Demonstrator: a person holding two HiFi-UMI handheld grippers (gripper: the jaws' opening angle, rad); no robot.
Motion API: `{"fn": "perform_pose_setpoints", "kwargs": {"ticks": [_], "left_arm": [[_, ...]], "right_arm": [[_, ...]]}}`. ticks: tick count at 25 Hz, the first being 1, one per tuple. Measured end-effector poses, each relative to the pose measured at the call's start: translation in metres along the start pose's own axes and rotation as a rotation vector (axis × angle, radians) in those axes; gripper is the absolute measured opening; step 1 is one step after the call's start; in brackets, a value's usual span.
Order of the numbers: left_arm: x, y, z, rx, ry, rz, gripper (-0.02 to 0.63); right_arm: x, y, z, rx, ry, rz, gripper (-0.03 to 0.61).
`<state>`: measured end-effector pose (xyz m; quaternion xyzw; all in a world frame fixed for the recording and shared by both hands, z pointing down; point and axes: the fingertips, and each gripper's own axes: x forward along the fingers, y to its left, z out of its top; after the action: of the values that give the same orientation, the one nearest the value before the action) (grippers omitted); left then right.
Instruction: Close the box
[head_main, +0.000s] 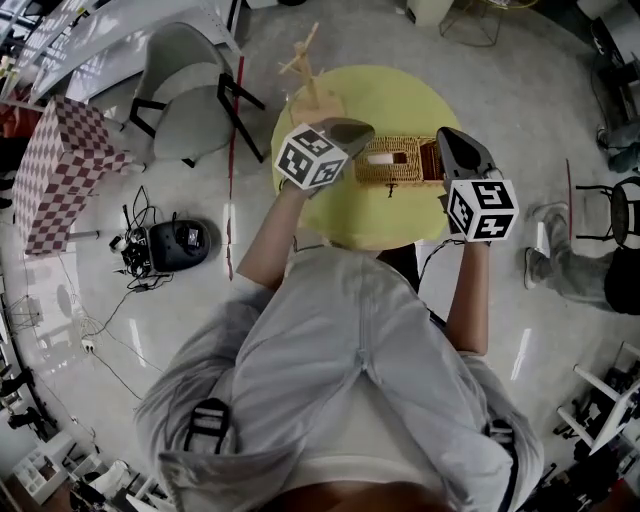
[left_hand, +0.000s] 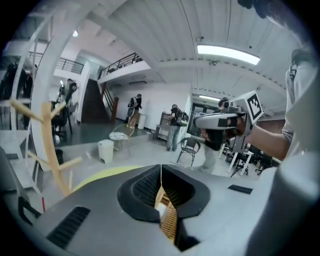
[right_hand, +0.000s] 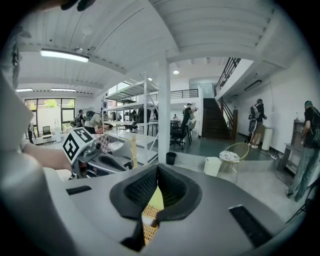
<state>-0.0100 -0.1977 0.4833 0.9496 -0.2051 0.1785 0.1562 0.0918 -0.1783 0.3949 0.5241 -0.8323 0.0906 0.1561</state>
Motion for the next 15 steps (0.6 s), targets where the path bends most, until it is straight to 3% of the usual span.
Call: {"fn": "perform_pose_setpoints", "kwargs": {"ticks": [6, 15], "left_arm": [[-0.049, 0.014, 0.078, 0.111, -0.159, 0.155, 0.029], [-0.087, 0.006, 0.122, 0.268, -0.208, 0.257, 0.029]], "right_arm": [[-0.008, 0.007, 0.05, -0.083, -0.063, -0.021, 0.023], [-0.016, 0.013, 0.088, -0.171, -0.102, -0.054, 0.023]]}}
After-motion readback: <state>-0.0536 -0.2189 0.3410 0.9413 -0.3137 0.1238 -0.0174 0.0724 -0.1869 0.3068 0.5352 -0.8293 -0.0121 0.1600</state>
